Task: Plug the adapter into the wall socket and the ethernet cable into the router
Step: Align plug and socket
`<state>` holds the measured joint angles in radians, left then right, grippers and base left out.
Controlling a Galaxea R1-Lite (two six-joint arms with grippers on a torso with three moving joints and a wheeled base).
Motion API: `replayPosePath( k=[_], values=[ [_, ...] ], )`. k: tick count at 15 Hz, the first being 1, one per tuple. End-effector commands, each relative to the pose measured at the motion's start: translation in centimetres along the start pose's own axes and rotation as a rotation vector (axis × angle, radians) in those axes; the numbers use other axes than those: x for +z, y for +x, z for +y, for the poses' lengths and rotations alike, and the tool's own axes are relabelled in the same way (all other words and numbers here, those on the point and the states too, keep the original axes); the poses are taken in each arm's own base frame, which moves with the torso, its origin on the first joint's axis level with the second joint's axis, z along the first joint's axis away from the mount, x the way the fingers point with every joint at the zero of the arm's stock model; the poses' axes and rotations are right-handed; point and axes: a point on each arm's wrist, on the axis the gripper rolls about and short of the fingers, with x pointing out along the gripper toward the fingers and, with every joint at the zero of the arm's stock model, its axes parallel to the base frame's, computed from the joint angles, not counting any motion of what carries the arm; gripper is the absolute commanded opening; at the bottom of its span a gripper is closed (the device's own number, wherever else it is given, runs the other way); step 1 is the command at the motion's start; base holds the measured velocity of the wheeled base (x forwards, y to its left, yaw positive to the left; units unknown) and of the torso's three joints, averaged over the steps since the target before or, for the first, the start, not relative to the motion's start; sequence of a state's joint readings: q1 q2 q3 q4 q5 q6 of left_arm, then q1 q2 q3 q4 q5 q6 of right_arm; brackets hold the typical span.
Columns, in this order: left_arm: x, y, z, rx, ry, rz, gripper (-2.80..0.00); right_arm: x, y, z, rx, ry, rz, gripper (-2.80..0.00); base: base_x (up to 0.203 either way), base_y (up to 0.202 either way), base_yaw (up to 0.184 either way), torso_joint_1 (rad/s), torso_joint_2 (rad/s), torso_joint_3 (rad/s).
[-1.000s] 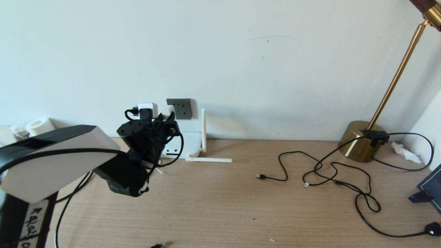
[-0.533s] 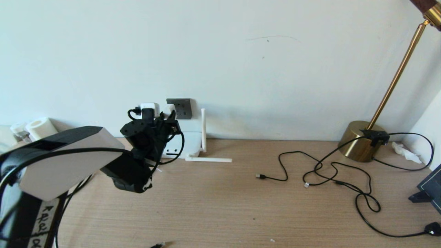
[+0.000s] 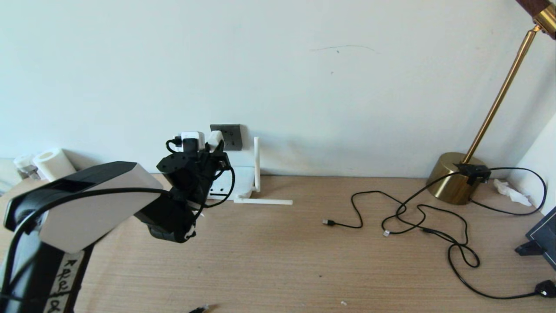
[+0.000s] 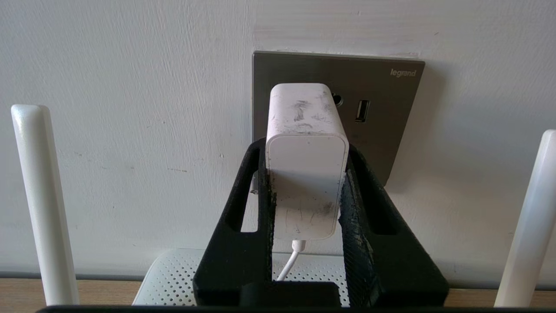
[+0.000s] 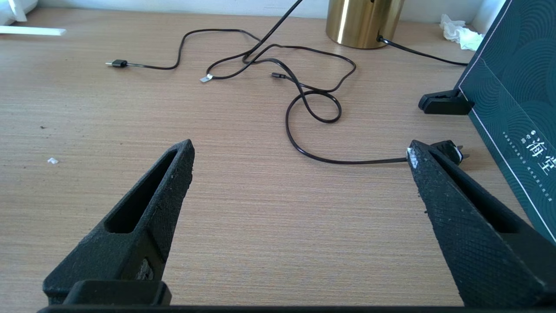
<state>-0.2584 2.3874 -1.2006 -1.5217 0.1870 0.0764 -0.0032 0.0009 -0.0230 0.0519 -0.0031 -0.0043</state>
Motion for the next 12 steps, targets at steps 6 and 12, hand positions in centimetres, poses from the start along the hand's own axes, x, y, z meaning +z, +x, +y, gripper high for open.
replayPosePath(
  k=[6,12],
  values=[
    [0.05,-0.02,-0.32,-0.013,-0.002,-0.009,-2.8,0.0,0.0,0.0,0.0,0.0,0.001,0.0,0.0,0.0,0.0,0.0,0.0,0.0],
    [0.31,-0.19,-0.55,-0.018,-0.004,-0.009,-2.8,0.0,-0.01,0.0,0.0,0.0,-0.001,0.0,0.0,0.0,0.0,0.0,0.0,0.0]
  ],
)
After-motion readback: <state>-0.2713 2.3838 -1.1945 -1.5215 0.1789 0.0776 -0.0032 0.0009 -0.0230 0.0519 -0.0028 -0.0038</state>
